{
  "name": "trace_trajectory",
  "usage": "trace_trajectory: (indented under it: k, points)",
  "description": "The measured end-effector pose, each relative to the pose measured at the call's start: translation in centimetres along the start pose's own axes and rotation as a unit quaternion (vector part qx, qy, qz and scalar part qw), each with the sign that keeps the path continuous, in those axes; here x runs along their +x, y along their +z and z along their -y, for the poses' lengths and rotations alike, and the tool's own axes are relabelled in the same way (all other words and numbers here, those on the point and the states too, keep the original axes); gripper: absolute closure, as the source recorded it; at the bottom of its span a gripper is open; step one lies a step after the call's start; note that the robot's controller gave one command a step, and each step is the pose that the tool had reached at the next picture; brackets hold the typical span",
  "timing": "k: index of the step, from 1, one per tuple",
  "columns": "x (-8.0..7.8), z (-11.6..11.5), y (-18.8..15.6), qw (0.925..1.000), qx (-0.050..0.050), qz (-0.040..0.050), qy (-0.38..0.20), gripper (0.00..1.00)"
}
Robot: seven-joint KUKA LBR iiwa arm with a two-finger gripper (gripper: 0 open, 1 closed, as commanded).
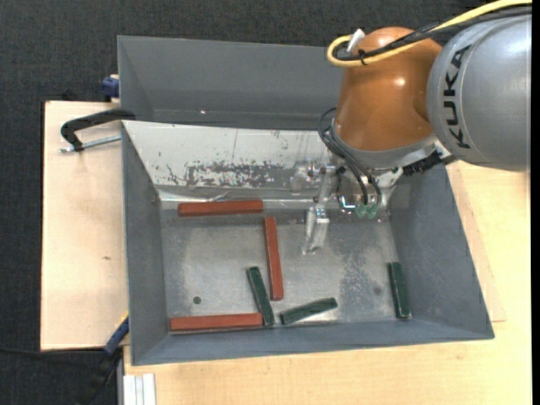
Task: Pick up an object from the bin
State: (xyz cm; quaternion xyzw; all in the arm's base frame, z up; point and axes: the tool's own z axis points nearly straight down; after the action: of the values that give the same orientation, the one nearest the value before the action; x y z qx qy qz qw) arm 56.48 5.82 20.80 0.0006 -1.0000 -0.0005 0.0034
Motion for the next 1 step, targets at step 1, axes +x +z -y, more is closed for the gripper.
trace_trajectory:
  k: [1]
  points:
    - [-0.16,0.02,-0.48,1.0000,0.000,0.0045,0.001,0.00]
